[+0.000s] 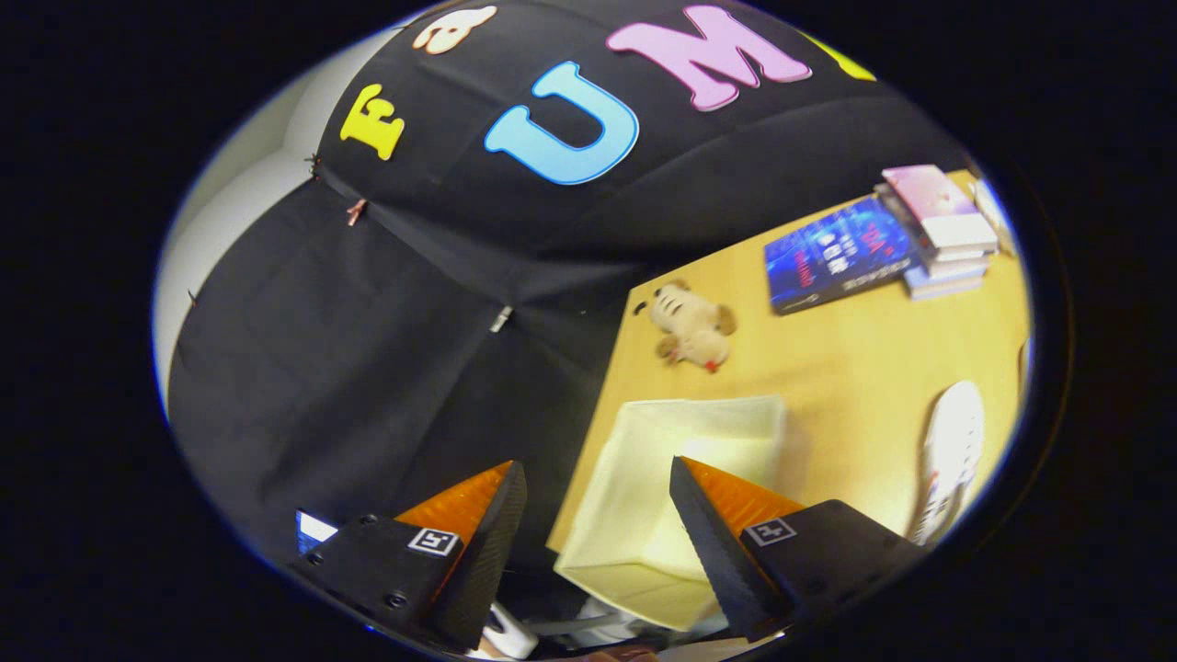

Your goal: Open the storage box then place both shoes into the box .Put the left shoe in first, then the right shoe, with the right side of both shoes facing outward in a uniform manner.

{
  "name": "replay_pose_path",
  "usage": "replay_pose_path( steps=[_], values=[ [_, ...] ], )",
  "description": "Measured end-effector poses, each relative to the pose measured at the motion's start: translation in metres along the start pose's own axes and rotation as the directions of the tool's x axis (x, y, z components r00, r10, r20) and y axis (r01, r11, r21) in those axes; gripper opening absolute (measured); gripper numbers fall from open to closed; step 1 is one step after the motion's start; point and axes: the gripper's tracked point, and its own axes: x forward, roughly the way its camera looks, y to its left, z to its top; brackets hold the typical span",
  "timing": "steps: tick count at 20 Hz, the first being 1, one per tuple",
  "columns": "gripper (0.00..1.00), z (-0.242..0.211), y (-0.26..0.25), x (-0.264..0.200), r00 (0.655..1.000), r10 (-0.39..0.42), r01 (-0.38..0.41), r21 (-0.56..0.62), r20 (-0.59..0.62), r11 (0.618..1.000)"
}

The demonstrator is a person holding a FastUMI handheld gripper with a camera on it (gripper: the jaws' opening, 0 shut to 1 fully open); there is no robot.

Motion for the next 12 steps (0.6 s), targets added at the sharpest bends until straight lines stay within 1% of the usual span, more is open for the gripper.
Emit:
replay_pose_path(
  steps=[1,3,4,6,9,12],
  values=[
    [0.98,0.003,-0.026,-0.007,0.998,-0.066,0.067,-0.037,0.019,0.997],
    [0.98,0.002,-0.072,-0.027,0.984,-0.171,0.174,-0.096,0.043,0.98],
    [0.98,-0.001,-0.095,-0.036,0.974,-0.223,0.228,-0.128,0.05,0.965],
    [0.98,-0.01,-0.141,-0.052,0.944,-0.326,0.329,-0.198,0.048,0.924],
    [0.98,-0.034,-0.198,-0.078,0.9,-0.435,0.422,-0.291,0.02,0.859],
    [0.99,-0.06,-0.247,-0.098,0.85,-0.527,0.492,-0.328,-0.022,0.807]
  ],
)
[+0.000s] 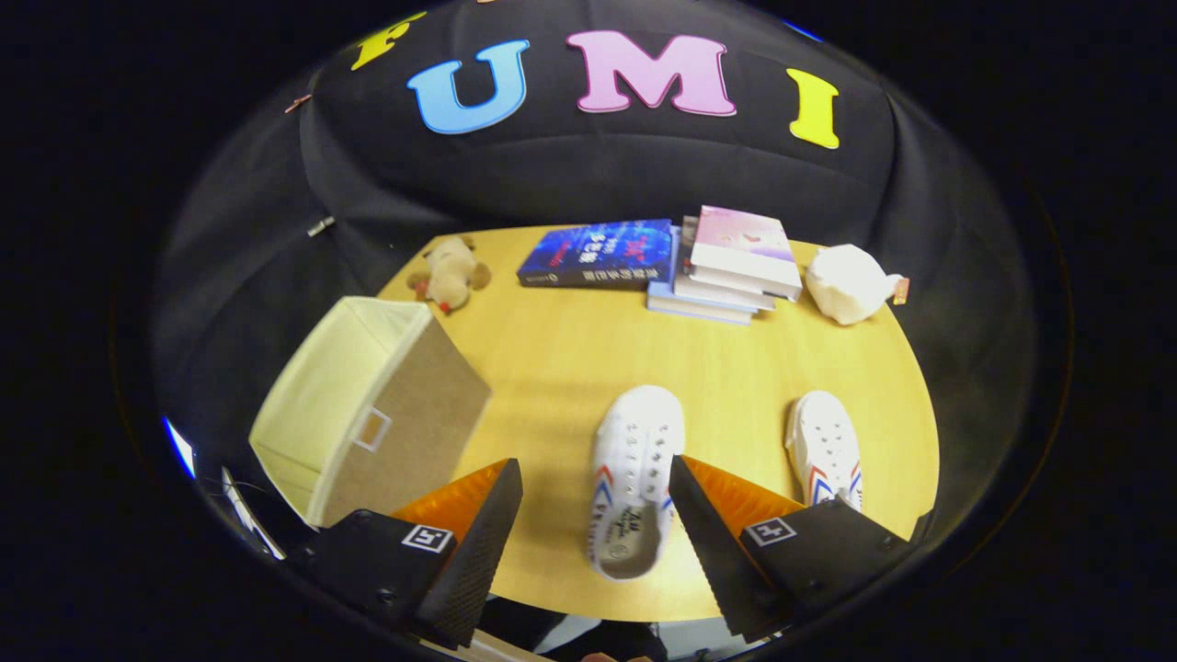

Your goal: Open the storage box then place both shoes into the box .Put the left shoe in first, then the right shoe, with the right side of both shoes facing outward in a uniform manner.

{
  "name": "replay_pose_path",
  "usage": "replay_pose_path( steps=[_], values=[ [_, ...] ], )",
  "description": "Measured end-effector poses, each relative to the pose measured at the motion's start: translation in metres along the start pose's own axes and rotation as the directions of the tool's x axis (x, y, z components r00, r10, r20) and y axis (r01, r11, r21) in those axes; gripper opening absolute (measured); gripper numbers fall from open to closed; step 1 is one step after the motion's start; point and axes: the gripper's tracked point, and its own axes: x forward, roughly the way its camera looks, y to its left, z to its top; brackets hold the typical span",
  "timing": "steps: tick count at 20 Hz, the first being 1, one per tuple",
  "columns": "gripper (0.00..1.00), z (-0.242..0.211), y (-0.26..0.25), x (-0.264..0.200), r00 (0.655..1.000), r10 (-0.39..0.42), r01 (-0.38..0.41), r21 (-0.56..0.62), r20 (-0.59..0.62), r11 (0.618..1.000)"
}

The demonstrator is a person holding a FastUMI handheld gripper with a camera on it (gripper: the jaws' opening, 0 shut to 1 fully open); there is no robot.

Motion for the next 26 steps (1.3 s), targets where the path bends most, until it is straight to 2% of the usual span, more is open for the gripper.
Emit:
replay_pose_path(
  steps=[3,6,11,14,16,17,19,20,21,24,26],
  values=[
    [0.99,-0.033,-0.033,0.017,0.996,-0.063,0.062,-0.023,-0.07,0.998],
    [0.99,-0.053,-0.048,0.032,0.989,-0.08,0.074,-0.054,-0.126,0.996],
    [0.98,-0.072,-0.058,0.061,0.981,-0.078,0.07,-0.049,-0.176,0.996],
    [0.96,-0.084,-0.052,0.076,0.973,-0.036,0.04,0.013,-0.227,0.999],
    [0.83,-0.082,-0.043,0.08,0.975,0.019,-0.003,0.073,-0.223,0.997],
    [0.65,-0.08,-0.043,0.079,0.976,0.028,-0.01,0.081,-0.216,0.997],
    [0.57,-0.081,-0.031,0.08,0.97,0.087,-0.06,0.12,-0.227,0.991],
    [0.5,-0.083,-0.031,0.083,0.966,0.092,-0.06,0.141,-0.24,0.988],
    [0.34,-0.081,-0.033,0.082,0.964,0.096,-0.053,0.172,-0.248,0.984],
    [0.17,-0.08,-0.038,0.081,0.963,0.097,-0.028,0.263,-0.251,0.964],
    [0.08,-0.079,-0.039,0.081,0.966,0.101,-0.034,0.27,-0.24,0.962]
  ],
)
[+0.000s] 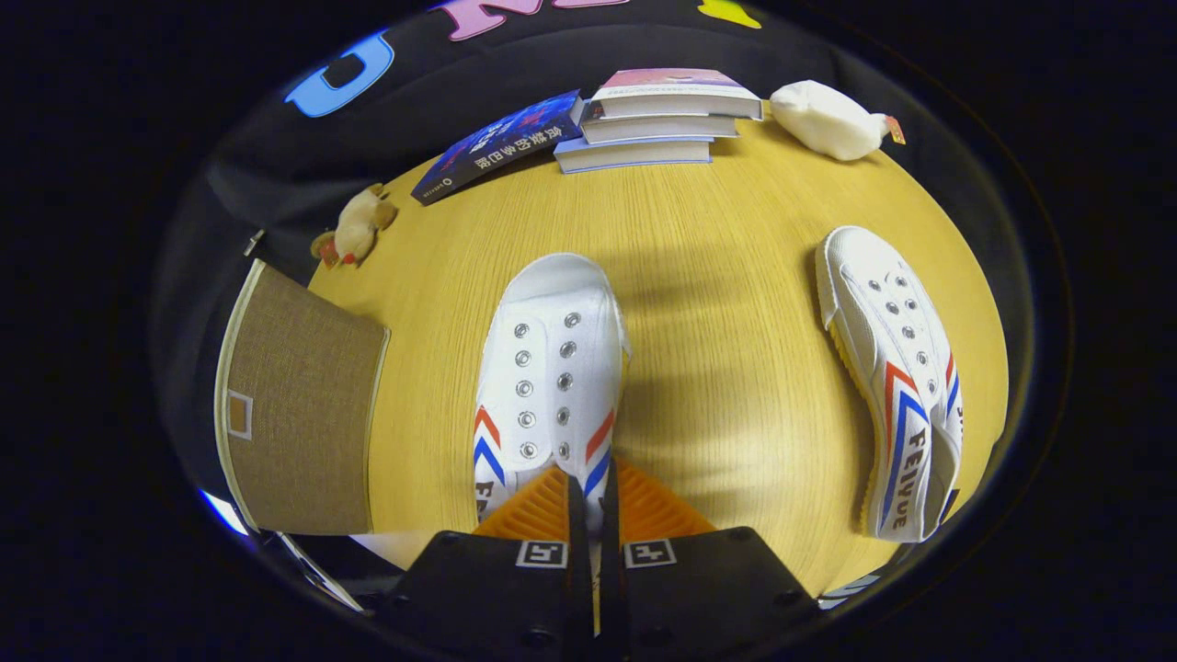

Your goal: Open the storage box then place both shoes into the box .Put the left shoe in first, then the right shoe, with the right side of both shoes facing outward in a uniform manner.

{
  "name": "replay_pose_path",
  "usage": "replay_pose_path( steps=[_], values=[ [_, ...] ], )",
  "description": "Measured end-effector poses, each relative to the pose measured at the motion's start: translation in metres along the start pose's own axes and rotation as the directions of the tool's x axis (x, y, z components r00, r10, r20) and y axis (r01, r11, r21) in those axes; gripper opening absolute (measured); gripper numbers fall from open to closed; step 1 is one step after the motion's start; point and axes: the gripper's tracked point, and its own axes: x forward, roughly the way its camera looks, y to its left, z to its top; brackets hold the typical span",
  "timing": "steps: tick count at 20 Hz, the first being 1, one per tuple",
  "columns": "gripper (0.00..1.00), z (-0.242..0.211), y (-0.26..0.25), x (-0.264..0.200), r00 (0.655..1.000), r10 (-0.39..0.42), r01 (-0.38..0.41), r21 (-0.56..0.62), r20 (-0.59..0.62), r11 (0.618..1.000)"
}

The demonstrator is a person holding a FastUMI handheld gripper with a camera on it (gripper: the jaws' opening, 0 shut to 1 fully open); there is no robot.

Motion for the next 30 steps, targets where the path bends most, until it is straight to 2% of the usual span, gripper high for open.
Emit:
replay_pose_path(
  steps=[7,15,18,22,26,30],
  values=[
    [0.05,0.014,0.016,-0.031,0.999,0.03,-0.035,0.1,0.045,0.994],
    [0.05,0.058,0.076,-0.134,0.986,0.078,-0.098,0.133,0.149,0.986],
    [0.05,0.07,0.113,-0.16,0.982,0.09,-0.111,0.125,0.166,0.986],
    [0.05,0.074,0.193,-0.173,0.966,0.196,-0.214,0.093,0.168,0.972],
    [0.05,0.064,0.266,-0.165,0.945,0.3,-0.306,0.029,0.128,0.952],
    [0.05,0.046,0.31,-0.145,0.943,0.324,-0.328,0.031,0.08,0.944]
  ],
)
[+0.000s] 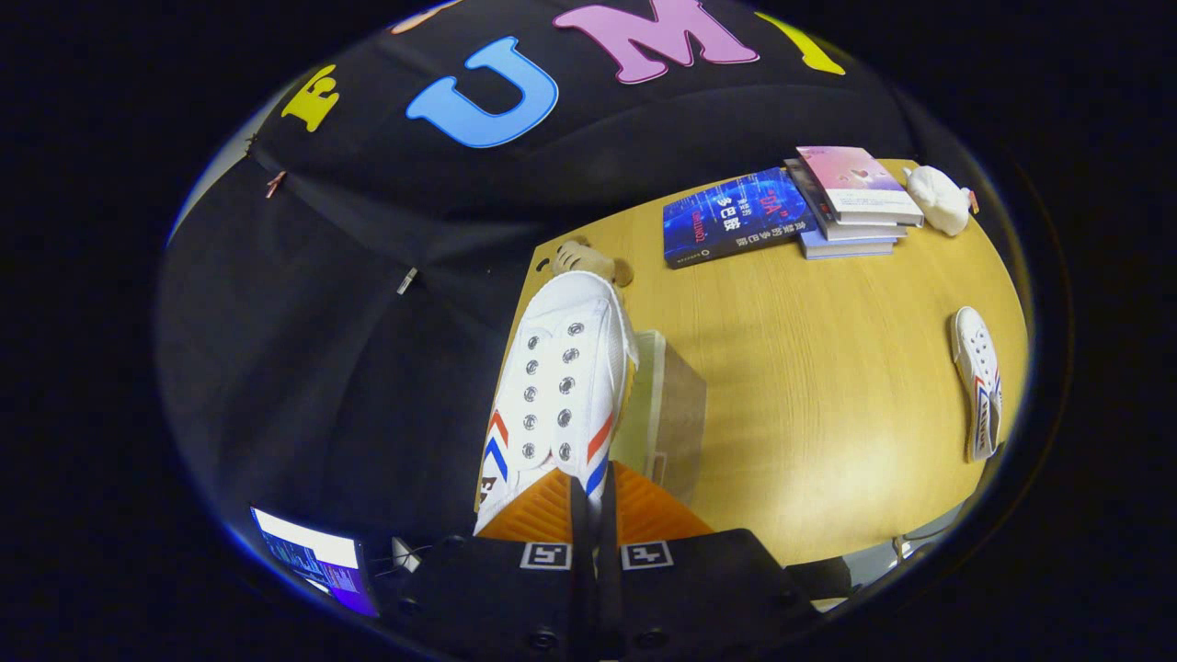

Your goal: Open the storage box then place both shoes into the box .Put the left shoe in first, then the right shoe, with the right side of both shoes facing outward in a uniform manner.

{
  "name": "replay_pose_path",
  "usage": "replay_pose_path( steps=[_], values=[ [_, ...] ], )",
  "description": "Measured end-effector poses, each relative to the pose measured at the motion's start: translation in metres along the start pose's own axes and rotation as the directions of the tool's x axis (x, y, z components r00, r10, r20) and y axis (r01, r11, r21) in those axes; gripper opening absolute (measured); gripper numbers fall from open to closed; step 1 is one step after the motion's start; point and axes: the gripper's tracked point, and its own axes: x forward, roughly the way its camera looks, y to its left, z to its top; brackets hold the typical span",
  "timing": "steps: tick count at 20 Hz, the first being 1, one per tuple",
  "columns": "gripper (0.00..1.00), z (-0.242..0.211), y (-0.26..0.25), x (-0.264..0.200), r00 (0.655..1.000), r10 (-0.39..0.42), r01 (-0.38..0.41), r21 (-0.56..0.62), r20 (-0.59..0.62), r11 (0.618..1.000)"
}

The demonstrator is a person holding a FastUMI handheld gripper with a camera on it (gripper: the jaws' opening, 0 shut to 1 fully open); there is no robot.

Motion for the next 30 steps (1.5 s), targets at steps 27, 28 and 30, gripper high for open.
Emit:
replay_pose_path(
  steps=[27,28,30],
  values=[
    [0.86,-0.025,0.035,0.113,0.998,-0.002,-0.008,-0.136,-0.07,0.991],
    [0.91,-0.014,0.026,0.098,1.0,-0.012,0.007,-0.181,-0.027,0.983],
    [0.98,0.003,0.007,0.068,0.999,-0.021,0.029,-0.247,0.034,0.969]
  ],
)
